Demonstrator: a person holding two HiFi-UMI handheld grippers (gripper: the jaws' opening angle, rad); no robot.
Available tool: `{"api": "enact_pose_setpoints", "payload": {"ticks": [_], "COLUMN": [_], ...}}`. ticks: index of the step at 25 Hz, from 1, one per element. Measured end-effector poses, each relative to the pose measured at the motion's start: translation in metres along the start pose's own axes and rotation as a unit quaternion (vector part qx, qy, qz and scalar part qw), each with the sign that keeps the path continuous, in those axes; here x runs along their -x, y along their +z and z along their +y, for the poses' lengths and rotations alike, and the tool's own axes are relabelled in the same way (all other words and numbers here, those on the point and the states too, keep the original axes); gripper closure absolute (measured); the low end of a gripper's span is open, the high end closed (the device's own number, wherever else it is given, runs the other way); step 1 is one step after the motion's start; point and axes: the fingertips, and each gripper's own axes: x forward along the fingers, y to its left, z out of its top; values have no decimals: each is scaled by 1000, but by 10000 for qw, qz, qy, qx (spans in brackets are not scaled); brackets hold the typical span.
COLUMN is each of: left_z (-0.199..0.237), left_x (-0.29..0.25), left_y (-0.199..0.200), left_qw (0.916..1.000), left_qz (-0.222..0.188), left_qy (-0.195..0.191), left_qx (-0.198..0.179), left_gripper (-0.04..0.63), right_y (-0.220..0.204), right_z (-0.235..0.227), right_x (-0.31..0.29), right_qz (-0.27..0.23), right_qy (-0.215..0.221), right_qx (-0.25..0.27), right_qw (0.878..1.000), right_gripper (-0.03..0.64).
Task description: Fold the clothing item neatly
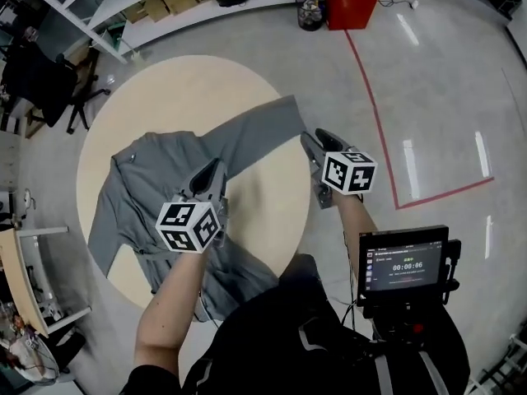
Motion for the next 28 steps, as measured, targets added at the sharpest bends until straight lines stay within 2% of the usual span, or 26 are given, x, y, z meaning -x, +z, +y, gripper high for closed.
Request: {"api": "enact_pose_setpoints", "payload": {"ticks": [3,6,9,15,24,28], "left_z": [3,7,1,-9,-11,-12], "left_x": [-30,-66,-87,-112,-102,-95], "left_y": [-26,-40,-55,-83,-92,-89], "left_qw": [9993,9986,9969,9919,9907,9910], "left_qz": [363,523,739,1215,1296,1258], "left_qy": [-67,-19,-107,-350,-409,-446], "left_qx": [11,93,228,-105,-89,-116], "left_gripper": [597,597,597,597,597,597], "right_y": [-24,-35,-54,-72,-76,-70], "right_z": [-33,-62,-74,-86,-83,-77], "right_x": [-24,-47,-59,-87,-92,-89], "right_qz": [190,235,377,566,415,315], "right_qy": [-121,-222,-165,182,465,574], "right_qx": [-383,-605,-1096,-1695,-2054,-2125], "right_qw": [9990,9976,9931,9837,9767,9750], "right_gripper": [451,448,448,448,454,543]}}
